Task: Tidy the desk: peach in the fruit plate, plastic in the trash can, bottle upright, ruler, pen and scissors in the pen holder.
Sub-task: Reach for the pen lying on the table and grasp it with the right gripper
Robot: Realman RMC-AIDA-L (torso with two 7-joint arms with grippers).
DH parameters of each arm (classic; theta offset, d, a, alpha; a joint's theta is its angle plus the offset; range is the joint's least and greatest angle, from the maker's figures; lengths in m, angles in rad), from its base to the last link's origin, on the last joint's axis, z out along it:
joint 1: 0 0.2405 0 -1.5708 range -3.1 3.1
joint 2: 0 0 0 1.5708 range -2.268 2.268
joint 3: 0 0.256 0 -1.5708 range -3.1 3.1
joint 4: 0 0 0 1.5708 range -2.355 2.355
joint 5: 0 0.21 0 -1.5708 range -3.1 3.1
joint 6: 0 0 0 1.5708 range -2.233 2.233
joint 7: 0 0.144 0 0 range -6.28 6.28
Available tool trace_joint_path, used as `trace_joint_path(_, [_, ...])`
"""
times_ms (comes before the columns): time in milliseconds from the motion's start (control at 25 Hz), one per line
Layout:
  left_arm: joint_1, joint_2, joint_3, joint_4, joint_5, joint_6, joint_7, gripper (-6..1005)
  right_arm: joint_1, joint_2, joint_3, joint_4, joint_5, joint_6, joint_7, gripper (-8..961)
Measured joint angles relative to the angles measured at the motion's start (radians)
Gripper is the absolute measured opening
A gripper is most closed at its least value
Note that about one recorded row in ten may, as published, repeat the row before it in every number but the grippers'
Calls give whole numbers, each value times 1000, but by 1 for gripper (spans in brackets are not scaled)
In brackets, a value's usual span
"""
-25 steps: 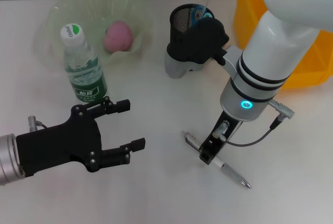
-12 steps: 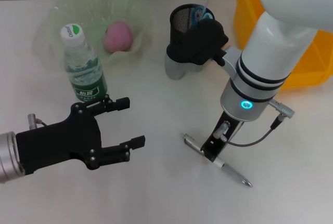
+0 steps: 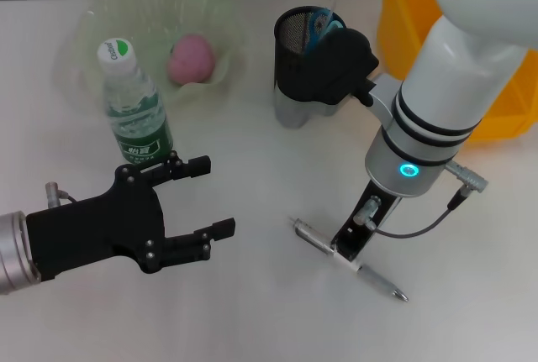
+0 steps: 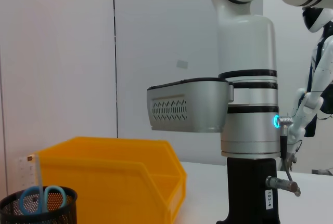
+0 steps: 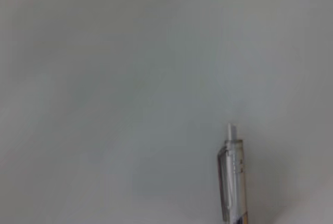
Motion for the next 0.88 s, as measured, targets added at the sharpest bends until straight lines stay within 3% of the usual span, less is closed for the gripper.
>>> trace_joint_path(880, [-8, -2, 0, 0, 0, -1, 0, 800, 10, 0, -41, -11, -3, 6, -2, 245])
